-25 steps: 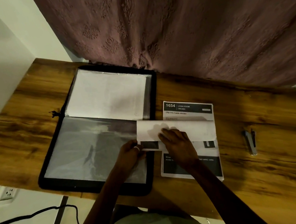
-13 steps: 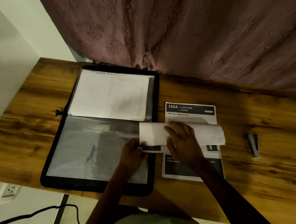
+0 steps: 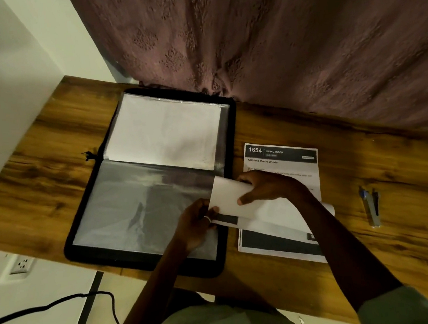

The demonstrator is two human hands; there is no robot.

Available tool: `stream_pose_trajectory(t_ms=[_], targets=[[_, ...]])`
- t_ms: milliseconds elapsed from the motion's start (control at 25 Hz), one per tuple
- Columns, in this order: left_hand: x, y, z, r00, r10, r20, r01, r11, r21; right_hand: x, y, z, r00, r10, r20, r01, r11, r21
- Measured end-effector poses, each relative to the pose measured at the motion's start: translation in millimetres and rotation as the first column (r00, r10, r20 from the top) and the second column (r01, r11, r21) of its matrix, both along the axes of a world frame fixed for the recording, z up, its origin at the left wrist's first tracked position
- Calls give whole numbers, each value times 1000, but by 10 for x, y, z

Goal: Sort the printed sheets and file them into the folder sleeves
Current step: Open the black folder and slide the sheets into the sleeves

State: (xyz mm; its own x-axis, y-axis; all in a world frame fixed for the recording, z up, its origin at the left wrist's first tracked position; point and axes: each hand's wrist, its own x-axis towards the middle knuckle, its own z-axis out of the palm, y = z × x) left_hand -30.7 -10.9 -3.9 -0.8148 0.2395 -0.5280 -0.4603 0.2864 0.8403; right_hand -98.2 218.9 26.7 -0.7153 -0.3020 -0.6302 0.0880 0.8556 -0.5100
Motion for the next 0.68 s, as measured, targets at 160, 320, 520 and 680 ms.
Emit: stream_pose_trajectory(t_ms=[160, 320, 520, 680], targets=[[155, -51, 18, 953, -140, -268, 0, 887, -462, 64, 59, 38, 999, -1, -46, 2, 1000, 26], [513, -110, -58, 884, -307, -354, -21, 729, -684, 189, 204, 45, 990, -8, -144, 25, 992, 122], [604, -48, -55, 888, -356, -292, 62, 721, -691, 310, 263, 42, 986, -31, -162, 46, 995, 91], [615, 35, 87, 882, -423, -208, 122, 632, -765, 352, 304, 45, 983, -53, -176, 68, 994, 82]])
